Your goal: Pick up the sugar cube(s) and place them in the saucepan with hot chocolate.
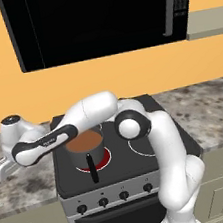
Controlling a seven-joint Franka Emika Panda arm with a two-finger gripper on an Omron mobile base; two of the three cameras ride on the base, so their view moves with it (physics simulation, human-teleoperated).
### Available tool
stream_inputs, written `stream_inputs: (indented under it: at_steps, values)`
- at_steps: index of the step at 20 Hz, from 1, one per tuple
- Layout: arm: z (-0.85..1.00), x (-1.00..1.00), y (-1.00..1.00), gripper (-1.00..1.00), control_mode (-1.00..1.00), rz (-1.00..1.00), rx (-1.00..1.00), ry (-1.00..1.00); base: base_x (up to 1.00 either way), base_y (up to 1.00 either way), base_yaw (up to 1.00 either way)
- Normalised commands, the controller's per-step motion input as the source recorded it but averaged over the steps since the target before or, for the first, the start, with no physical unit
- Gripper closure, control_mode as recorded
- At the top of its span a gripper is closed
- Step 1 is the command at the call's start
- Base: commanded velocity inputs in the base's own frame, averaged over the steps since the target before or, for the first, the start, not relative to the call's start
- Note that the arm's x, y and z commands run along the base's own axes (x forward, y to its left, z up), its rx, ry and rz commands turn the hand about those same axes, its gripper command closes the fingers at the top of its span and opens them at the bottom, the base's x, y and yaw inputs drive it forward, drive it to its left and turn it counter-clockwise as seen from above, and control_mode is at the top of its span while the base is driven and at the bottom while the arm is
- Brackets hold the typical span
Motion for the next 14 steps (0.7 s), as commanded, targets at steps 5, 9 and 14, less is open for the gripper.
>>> stream_inputs:
  at_steps: [5, 9, 14]
  values:
    - [-0.02, 0.2, 0.11, -1.0, -1.0, 0.0, -0.06, 0.06, 0.0, 0.0, 0.0]
    - [0.0, 0.14, 0.19, -1.0, -1.0, 0.0, -0.11, 0.03, 0.0, 0.0, 0.0]
    - [-0.12, 0.13, 0.32, -1.0, -1.0, 0.0, -0.1, 0.01, 0.0, 0.0, 0.0]
